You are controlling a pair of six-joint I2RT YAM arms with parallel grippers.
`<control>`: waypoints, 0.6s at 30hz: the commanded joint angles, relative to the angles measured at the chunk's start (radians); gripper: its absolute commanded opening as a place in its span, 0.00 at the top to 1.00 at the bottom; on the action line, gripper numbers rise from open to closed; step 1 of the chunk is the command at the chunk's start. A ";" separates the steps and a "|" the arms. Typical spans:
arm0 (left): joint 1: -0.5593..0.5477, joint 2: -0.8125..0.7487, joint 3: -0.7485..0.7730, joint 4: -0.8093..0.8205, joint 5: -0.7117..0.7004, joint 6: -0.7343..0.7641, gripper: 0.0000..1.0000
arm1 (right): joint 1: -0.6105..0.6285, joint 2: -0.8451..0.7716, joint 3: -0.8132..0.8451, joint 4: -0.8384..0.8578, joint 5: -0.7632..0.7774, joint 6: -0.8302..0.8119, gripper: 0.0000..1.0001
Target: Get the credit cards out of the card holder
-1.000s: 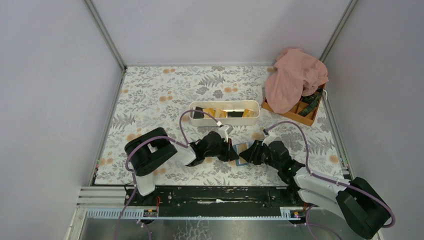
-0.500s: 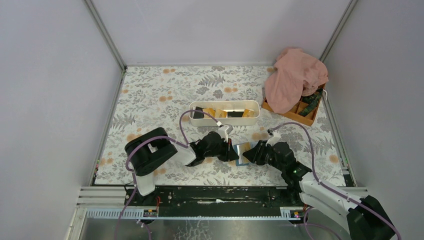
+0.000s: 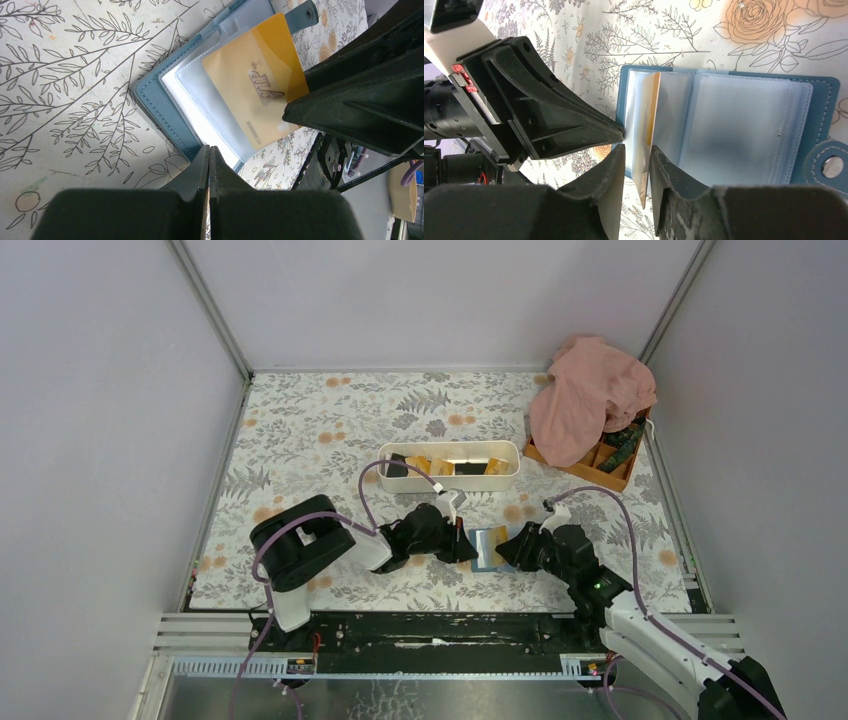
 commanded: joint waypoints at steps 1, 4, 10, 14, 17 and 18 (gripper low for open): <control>-0.006 0.058 -0.029 -0.094 -0.008 0.018 1.00 | -0.016 -0.037 0.055 -0.050 0.032 -0.033 0.70; -0.006 0.059 -0.025 -0.097 -0.006 0.020 1.00 | -0.020 -0.031 0.053 -0.049 0.040 -0.032 0.77; -0.006 0.058 -0.019 -0.102 -0.006 0.022 1.00 | -0.023 -0.012 0.056 -0.042 0.038 -0.034 0.90; -0.006 0.062 -0.019 -0.103 -0.005 0.023 1.00 | -0.027 -0.026 0.067 -0.073 0.064 -0.047 0.89; -0.006 0.064 -0.015 -0.105 -0.002 0.024 1.00 | -0.031 -0.045 0.077 -0.105 0.073 -0.060 0.92; -0.006 0.066 -0.015 -0.105 -0.002 0.025 1.00 | -0.031 -0.052 0.082 -0.116 0.079 -0.067 0.92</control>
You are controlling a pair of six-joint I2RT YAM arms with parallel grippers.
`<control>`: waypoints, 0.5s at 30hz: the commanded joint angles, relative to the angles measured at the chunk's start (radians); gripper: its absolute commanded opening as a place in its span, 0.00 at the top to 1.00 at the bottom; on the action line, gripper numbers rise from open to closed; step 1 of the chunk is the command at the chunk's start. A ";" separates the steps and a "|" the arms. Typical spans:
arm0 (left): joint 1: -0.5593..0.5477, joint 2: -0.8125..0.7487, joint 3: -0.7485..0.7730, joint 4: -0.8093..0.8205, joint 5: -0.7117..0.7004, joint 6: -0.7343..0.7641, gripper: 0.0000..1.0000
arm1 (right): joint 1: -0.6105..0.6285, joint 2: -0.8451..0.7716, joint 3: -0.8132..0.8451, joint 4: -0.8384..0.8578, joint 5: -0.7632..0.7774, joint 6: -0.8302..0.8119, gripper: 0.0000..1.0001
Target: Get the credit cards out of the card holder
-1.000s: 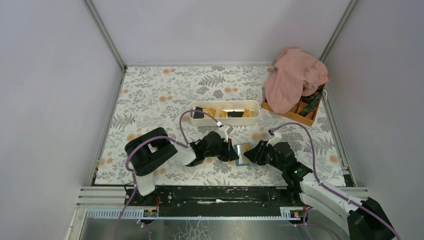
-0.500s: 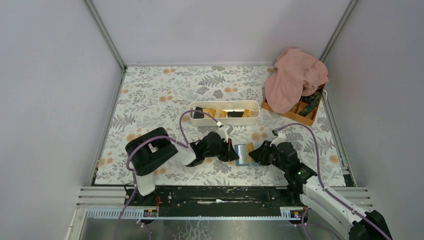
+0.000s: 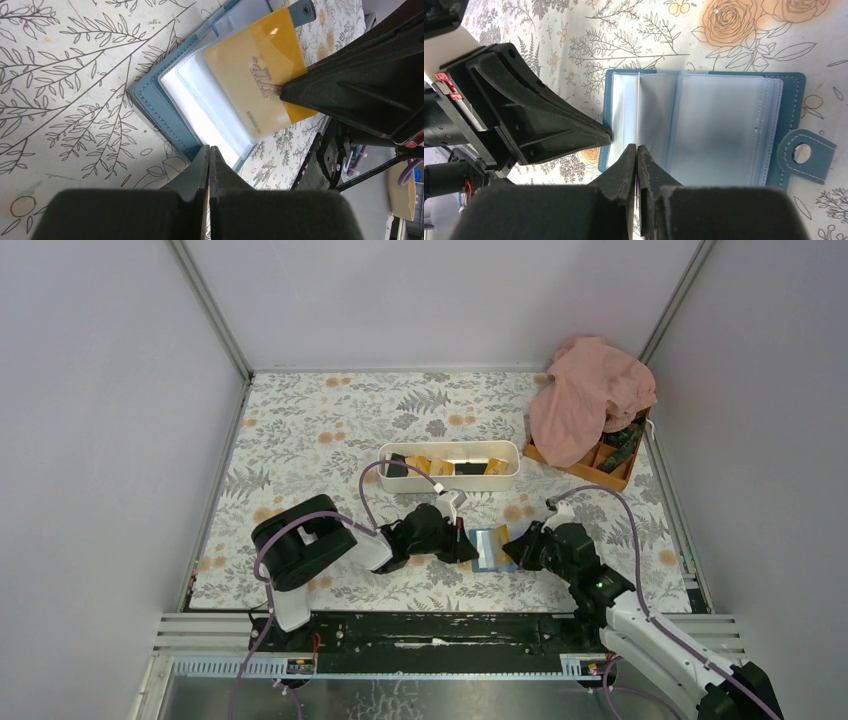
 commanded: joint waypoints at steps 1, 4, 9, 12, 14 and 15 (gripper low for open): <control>-0.006 0.056 -0.014 -0.120 -0.008 0.025 1.00 | -0.013 -0.035 0.060 -0.045 0.052 -0.042 0.90; -0.006 0.054 -0.012 -0.121 -0.007 0.025 1.00 | -0.016 -0.052 0.070 -0.070 0.071 -0.052 0.89; -0.006 0.048 -0.010 -0.124 -0.007 0.025 1.00 | -0.018 -0.068 0.092 -0.105 0.085 -0.060 1.00; -0.006 0.035 -0.015 -0.123 -0.010 0.025 1.00 | -0.018 -0.107 0.109 -0.135 0.099 -0.061 1.00; -0.006 0.018 -0.026 -0.102 -0.012 0.024 1.00 | -0.018 -0.138 0.124 -0.161 0.109 -0.067 1.00; -0.006 -0.005 -0.035 -0.080 -0.012 0.021 1.00 | -0.018 -0.158 0.131 -0.175 0.112 -0.072 1.00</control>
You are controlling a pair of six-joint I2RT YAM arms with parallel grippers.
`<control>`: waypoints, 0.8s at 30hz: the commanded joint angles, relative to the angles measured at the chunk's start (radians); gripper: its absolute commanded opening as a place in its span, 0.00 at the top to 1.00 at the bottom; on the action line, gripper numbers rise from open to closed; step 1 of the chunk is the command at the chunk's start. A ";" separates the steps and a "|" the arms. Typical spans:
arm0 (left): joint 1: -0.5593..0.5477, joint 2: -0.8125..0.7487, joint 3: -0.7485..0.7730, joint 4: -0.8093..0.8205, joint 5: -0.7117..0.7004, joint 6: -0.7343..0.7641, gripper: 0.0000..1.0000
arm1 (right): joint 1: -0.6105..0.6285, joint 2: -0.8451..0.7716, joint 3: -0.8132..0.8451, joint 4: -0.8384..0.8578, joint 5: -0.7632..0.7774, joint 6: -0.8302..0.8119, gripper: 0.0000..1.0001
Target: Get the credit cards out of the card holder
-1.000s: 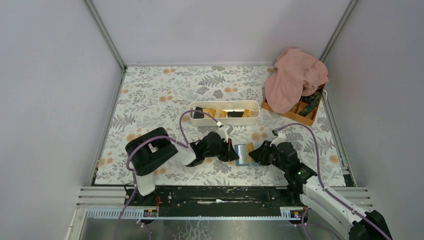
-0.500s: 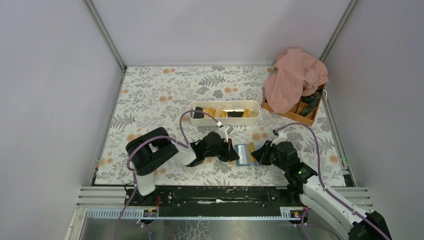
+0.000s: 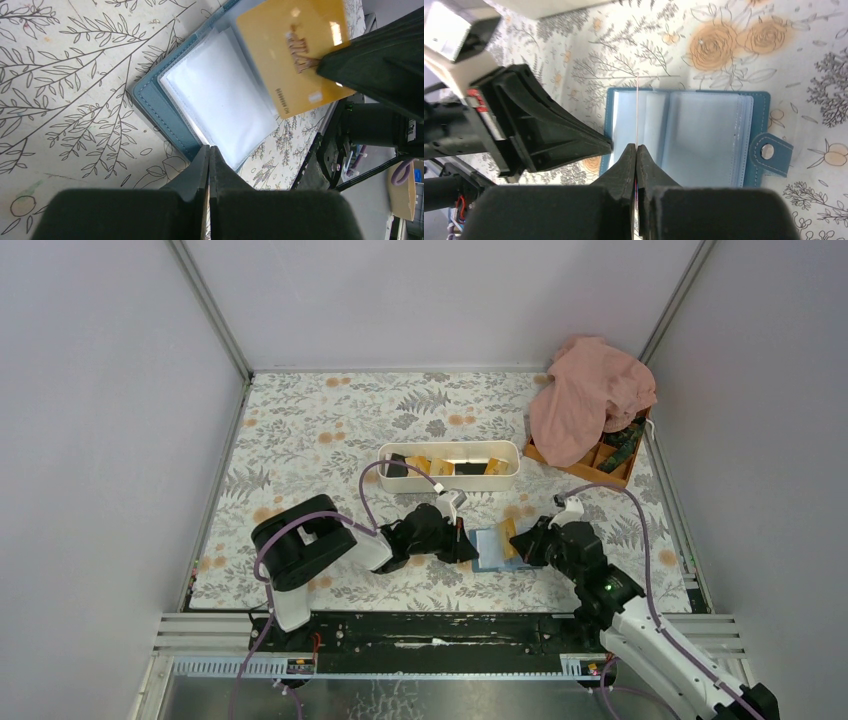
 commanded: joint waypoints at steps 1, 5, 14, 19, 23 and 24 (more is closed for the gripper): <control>-0.006 -0.025 -0.046 -0.058 -0.009 0.017 1.00 | -0.009 -0.079 0.076 -0.047 0.043 -0.030 1.00; -0.006 -0.141 -0.094 0.040 -0.038 0.002 0.91 | -0.009 -0.156 0.077 -0.041 -0.020 -0.022 1.00; -0.004 -0.347 -0.291 0.439 -0.077 -0.043 0.70 | -0.009 -0.268 0.004 0.155 -0.272 -0.012 1.00; 0.001 -0.323 -0.326 0.649 -0.003 -0.089 0.55 | -0.008 -0.278 -0.041 0.324 -0.405 0.050 1.00; 0.002 -0.281 -0.328 0.770 0.037 -0.136 0.53 | -0.008 -0.250 -0.040 0.357 -0.445 0.060 1.00; 0.002 -0.270 -0.326 0.783 0.040 -0.139 0.54 | -0.009 -0.246 -0.049 0.379 -0.461 0.070 1.00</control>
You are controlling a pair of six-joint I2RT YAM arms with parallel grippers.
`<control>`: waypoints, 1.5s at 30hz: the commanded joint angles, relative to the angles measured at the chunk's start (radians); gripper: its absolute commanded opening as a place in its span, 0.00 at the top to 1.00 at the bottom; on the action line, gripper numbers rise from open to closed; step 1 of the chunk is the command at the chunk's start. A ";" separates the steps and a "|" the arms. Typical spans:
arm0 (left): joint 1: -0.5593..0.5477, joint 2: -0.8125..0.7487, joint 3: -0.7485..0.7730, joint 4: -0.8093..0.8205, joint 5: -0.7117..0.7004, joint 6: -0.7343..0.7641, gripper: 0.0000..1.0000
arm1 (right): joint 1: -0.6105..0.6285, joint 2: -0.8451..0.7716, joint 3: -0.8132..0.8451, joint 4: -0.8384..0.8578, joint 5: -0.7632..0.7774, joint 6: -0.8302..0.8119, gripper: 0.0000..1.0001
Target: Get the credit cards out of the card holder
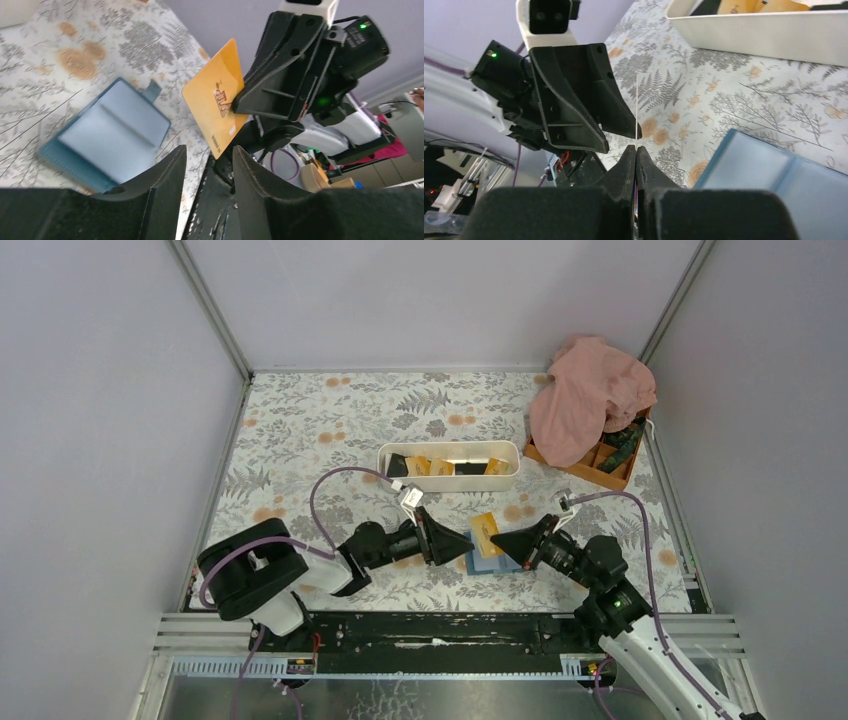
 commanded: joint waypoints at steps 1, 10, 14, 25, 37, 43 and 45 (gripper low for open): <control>0.002 0.046 -0.003 0.241 0.046 -0.046 0.54 | -0.005 0.015 -0.014 0.177 -0.120 0.050 1.00; 0.001 0.079 0.026 0.275 0.064 -0.045 0.58 | -0.004 0.041 -0.062 0.293 -0.171 0.123 1.00; 0.001 0.096 0.037 0.288 0.077 -0.052 0.67 | -0.004 0.051 -0.071 0.297 -0.174 0.126 1.00; 0.004 0.083 0.056 0.259 0.112 -0.046 1.00 | -0.004 0.019 -0.027 0.119 -0.010 0.048 0.53; 0.256 -0.130 0.526 -1.124 -0.042 0.170 1.00 | -0.005 -0.061 0.062 -0.166 0.333 -0.078 0.46; 0.368 -0.101 0.814 -1.531 -0.148 0.313 1.00 | -0.005 0.161 0.071 -0.047 0.267 -0.109 0.47; 0.410 -0.061 0.905 -1.648 -0.165 0.351 1.00 | -0.004 0.220 0.058 0.023 0.236 -0.110 0.47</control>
